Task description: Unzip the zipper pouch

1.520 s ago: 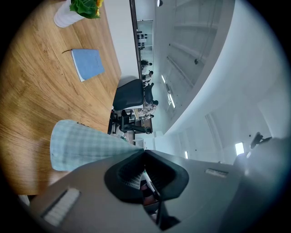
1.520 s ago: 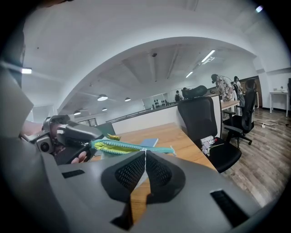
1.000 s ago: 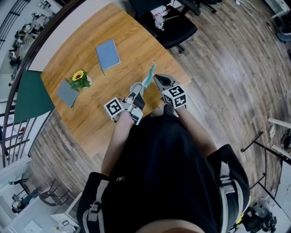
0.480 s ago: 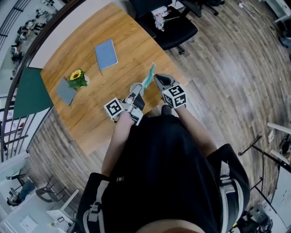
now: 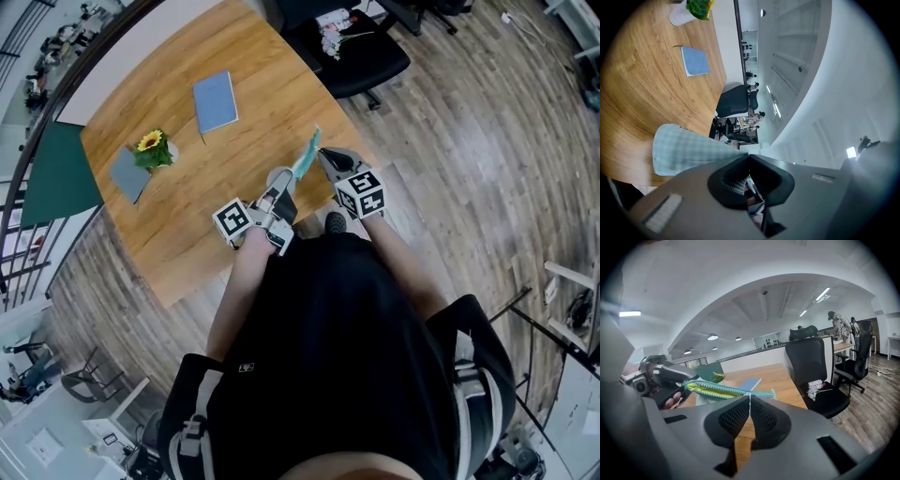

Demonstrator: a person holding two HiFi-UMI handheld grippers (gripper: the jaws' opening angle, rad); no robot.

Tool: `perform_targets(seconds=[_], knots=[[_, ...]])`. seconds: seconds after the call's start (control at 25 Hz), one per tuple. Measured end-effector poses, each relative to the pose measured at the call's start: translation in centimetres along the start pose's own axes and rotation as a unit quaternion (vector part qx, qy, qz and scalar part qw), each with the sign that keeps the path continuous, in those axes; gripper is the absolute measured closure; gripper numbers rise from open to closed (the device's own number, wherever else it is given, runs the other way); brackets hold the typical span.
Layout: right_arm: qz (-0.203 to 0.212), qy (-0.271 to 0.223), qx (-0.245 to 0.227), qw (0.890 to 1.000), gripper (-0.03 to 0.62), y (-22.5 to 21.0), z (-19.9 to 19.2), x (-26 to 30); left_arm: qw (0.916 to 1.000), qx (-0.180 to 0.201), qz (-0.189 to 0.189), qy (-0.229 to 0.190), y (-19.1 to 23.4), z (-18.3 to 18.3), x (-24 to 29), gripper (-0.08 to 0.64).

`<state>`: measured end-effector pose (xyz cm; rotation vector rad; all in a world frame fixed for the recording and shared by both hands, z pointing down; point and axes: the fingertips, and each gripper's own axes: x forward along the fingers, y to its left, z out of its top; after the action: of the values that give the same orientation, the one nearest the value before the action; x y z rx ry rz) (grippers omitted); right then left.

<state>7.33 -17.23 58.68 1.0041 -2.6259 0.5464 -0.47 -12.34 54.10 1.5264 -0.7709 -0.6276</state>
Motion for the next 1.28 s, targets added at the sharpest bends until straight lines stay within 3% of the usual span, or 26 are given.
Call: perform_targets(seconds=[1.28], knots=[[-0.011, 0.005, -0.01, 1.0, 0.582, -1.6, 0.0, 0.6, 1.0, 0.005, -0.004, -0.008, -0.3, -0.2, 0.1, 0.558]])
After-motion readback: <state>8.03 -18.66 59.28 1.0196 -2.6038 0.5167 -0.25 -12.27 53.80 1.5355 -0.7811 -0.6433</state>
